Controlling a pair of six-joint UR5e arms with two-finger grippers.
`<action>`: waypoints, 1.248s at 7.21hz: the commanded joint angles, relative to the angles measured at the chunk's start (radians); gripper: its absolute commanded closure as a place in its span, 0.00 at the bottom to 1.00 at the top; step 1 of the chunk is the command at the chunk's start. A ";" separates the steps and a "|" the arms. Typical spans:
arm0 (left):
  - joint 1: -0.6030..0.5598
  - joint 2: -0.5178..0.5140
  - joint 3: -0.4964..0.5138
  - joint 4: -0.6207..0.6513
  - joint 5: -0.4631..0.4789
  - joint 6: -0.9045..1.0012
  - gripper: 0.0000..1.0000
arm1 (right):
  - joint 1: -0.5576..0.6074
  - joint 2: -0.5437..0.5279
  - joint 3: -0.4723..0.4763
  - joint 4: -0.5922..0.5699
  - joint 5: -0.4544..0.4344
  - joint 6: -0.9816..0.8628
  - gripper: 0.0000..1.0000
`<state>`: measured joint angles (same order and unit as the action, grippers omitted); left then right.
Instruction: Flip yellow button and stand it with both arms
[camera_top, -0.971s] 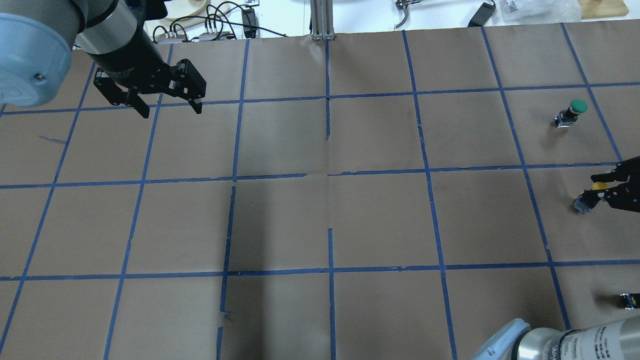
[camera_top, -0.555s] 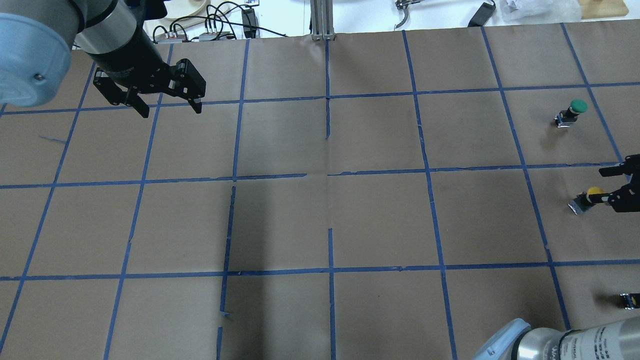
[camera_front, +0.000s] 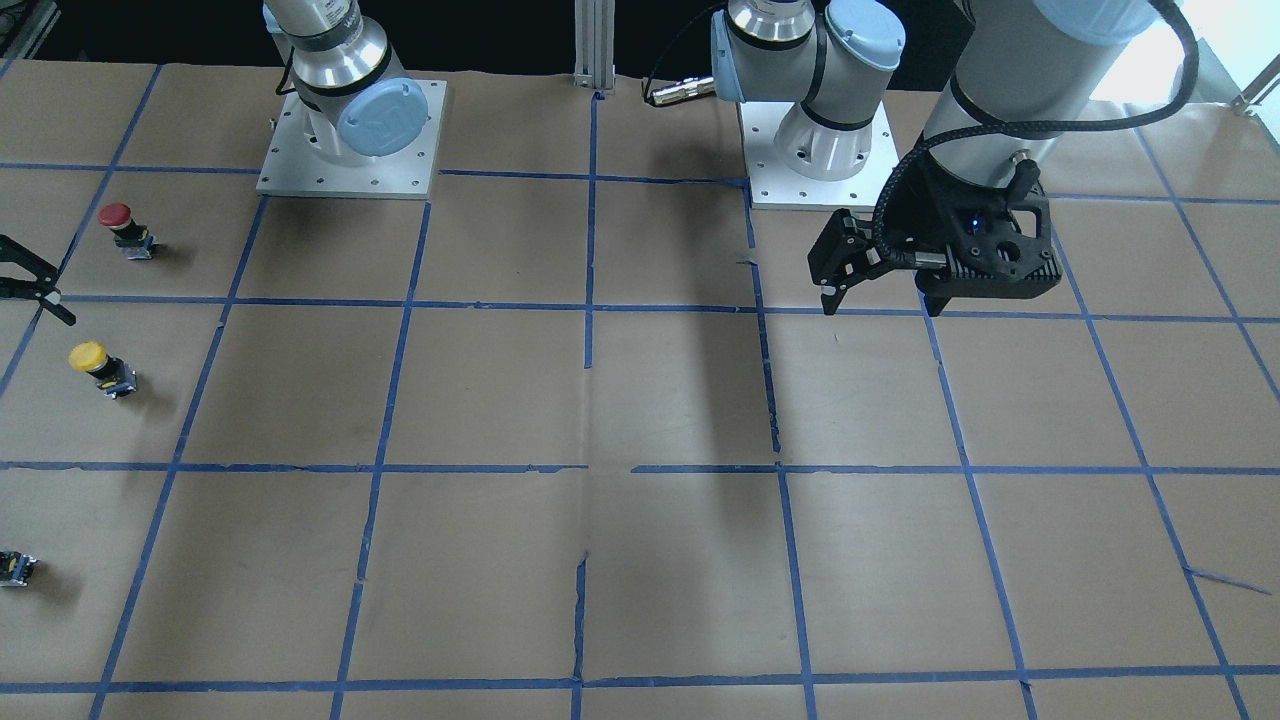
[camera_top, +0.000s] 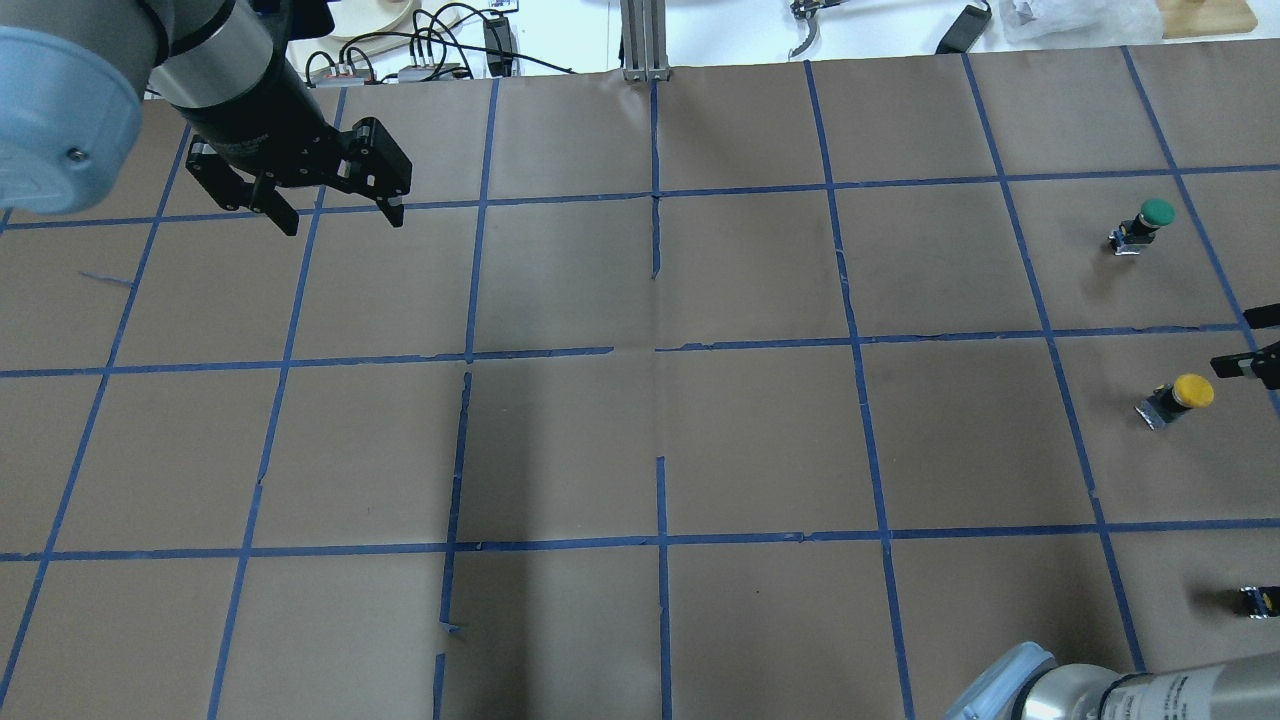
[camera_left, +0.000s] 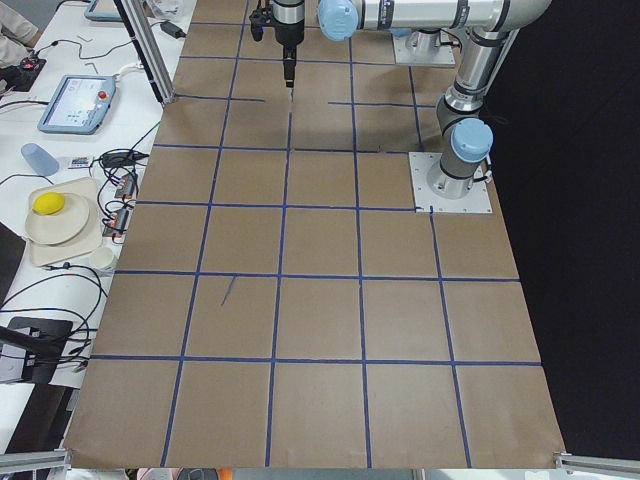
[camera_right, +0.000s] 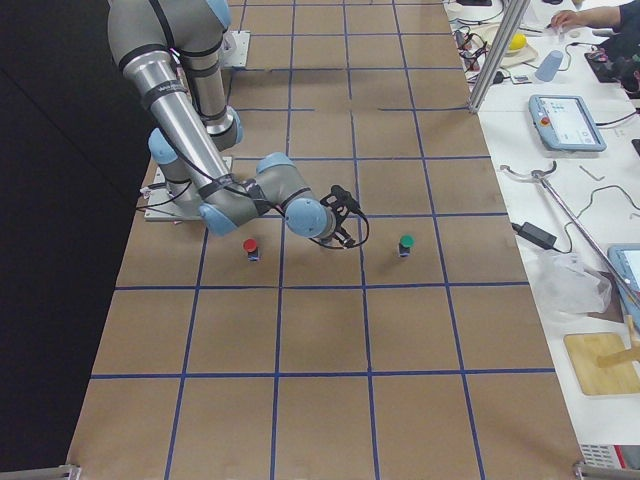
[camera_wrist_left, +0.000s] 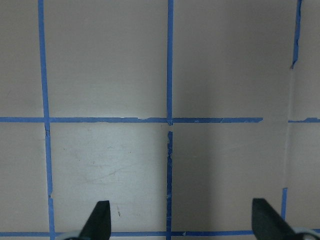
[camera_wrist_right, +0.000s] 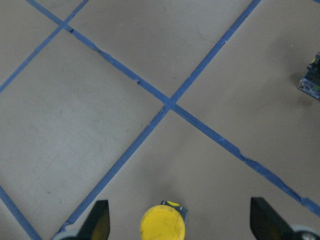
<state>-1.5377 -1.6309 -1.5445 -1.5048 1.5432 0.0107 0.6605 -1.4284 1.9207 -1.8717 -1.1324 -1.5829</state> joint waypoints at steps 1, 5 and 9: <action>0.002 0.003 0.000 0.000 0.000 0.000 0.00 | 0.144 -0.158 -0.014 0.023 -0.137 0.441 0.00; 0.005 0.006 0.000 -0.002 0.000 0.000 0.00 | 0.532 -0.279 -0.040 0.048 -0.324 1.278 0.00; 0.007 0.008 -0.002 0.000 -0.002 0.000 0.00 | 0.755 -0.280 -0.196 0.314 -0.406 1.687 0.00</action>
<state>-1.5311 -1.6231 -1.5457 -1.5049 1.5417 0.0107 1.3584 -1.7096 1.7835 -1.6554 -1.5200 0.0099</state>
